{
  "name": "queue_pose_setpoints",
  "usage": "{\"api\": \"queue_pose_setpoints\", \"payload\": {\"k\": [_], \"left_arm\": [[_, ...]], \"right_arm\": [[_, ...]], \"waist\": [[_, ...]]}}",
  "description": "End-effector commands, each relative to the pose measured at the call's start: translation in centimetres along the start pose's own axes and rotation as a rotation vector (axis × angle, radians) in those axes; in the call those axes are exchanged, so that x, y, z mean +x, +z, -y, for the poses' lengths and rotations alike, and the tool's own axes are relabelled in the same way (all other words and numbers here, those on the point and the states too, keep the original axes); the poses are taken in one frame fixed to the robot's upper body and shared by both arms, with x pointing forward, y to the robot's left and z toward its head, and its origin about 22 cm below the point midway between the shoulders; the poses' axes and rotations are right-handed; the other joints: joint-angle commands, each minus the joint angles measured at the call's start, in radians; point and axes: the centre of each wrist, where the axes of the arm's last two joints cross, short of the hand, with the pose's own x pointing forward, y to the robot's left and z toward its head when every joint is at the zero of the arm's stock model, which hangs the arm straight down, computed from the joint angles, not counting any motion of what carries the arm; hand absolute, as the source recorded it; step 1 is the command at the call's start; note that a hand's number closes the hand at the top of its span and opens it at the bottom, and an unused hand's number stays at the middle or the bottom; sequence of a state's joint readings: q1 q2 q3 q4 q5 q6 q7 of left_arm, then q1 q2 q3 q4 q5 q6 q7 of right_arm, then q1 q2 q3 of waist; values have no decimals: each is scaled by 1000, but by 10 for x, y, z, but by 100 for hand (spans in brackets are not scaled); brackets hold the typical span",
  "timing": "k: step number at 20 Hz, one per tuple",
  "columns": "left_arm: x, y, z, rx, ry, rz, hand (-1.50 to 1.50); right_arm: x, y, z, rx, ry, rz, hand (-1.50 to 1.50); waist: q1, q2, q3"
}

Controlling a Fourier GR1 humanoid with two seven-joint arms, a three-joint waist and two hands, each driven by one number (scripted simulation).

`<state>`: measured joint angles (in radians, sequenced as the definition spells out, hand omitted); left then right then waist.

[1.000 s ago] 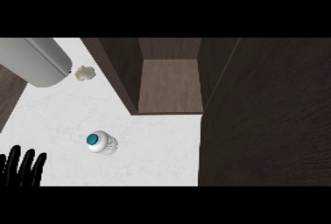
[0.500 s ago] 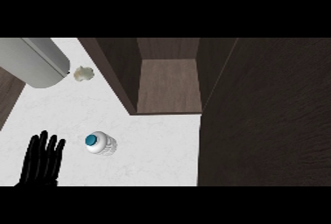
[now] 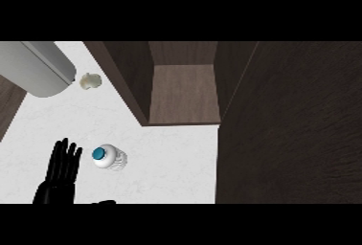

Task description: Pick up the bottled water, place it into the cabinet and close the cabinet

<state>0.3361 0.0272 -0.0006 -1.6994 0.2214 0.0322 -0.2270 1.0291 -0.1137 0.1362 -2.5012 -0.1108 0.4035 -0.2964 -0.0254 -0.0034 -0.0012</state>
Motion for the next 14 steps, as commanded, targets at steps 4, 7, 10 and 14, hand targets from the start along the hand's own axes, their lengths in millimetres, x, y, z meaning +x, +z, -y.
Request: {"api": "queue_pose_setpoints", "payload": {"k": [4,7,10,14], "left_arm": [[-45,-16,-2,8,16,-21,-150],[-61,-16,-7,11,23,-17,-150],[-67,-22,-10,23,23,-20,-150],[-83,-38,-28,57,8,-10,-150]], "right_arm": [[55,2,-4,16,2,67,-150],[44,6,-6,13,20,59,-150],[37,1,3,-2,27,61,-150],[42,14,0,-2,20,49,-150]], "waist": [[0,3,-1],[5,1,0],[19,5,0],[1,3,-1]]}}
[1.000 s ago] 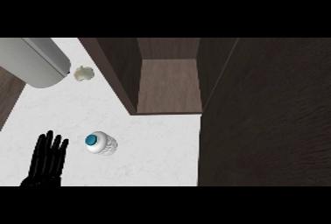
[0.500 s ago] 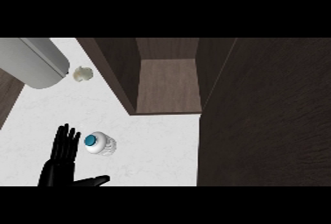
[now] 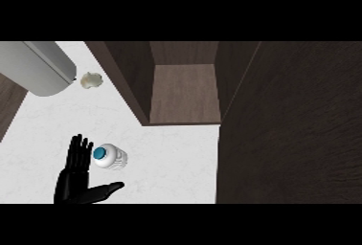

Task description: Pick up the bottled water, place it into the cabinet and close the cabinet

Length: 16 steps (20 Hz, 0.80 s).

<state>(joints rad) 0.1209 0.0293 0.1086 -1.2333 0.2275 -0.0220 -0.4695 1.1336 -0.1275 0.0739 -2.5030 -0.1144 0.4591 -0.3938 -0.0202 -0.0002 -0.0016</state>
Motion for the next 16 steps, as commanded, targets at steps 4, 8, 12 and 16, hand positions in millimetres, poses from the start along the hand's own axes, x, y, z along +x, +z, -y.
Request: {"api": "queue_pose_setpoints", "payload": {"k": [4,8,12,16], "left_arm": [[-26,-21,7,36,-6,-4,-150],[-46,-19,2,30,18,-1,-150],[-44,-28,2,1,124,0,-150],[-50,-35,17,-48,208,1,-150]], "right_arm": [[38,-6,-5,4,0,92,-150],[13,-1,-3,-7,-1,76,-150],[41,1,-8,-14,11,81,-150],[22,10,15,-8,19,80,-150]], "waist": [[1,2,0],[1,1,0],[-2,1,-1],[4,1,1]]}}
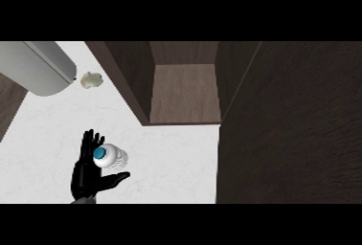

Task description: Pick up the bottled water, place it into the cabinet and close the cabinet

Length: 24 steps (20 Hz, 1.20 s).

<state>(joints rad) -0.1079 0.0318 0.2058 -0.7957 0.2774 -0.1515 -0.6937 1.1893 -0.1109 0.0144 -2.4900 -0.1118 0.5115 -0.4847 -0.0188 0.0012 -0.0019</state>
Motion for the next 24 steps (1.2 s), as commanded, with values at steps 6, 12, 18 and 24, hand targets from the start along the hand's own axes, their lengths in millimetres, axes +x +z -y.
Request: {"api": "queue_pose_setpoints", "payload": {"k": [6,12,18,24], "left_arm": [[-14,5,0,-45,126,30,150],[-5,-31,17,-39,169,68,150],[-7,-27,34,-26,105,168,150],[12,-39,43,-102,120,194,150]], "right_arm": [[29,-5,3,17,-15,60,-150],[29,-10,1,15,3,55,-150],[25,-4,2,-2,-1,53,-150],[25,-5,5,10,-1,65,-150]], "waist": [[7,-1,1],[7,0,1],[9,-3,1],[15,-4,2]]}}
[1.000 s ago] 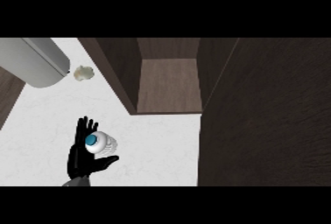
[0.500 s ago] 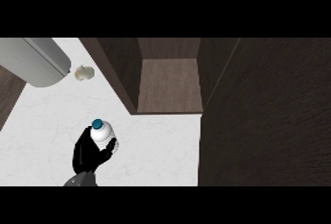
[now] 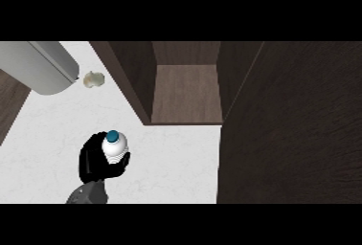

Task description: Pick up the bottled water, place it into the cabinet and close the cabinet

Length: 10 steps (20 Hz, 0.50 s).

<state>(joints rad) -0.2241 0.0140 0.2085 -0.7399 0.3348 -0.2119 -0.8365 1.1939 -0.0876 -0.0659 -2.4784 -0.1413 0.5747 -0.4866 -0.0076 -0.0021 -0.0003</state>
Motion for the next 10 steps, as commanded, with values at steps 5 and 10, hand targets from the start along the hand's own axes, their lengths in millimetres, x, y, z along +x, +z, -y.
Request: {"api": "queue_pose_setpoints", "payload": {"k": [5,10], "left_arm": [[6,-14,30,-126,20,-8,150],[23,-20,53,-199,23,11,150]], "right_arm": [[11,-6,0,8,-17,67,-150],[18,-20,-3,0,-3,78,-150]], "waist": [[-2,-2,1],[12,0,1]]}}
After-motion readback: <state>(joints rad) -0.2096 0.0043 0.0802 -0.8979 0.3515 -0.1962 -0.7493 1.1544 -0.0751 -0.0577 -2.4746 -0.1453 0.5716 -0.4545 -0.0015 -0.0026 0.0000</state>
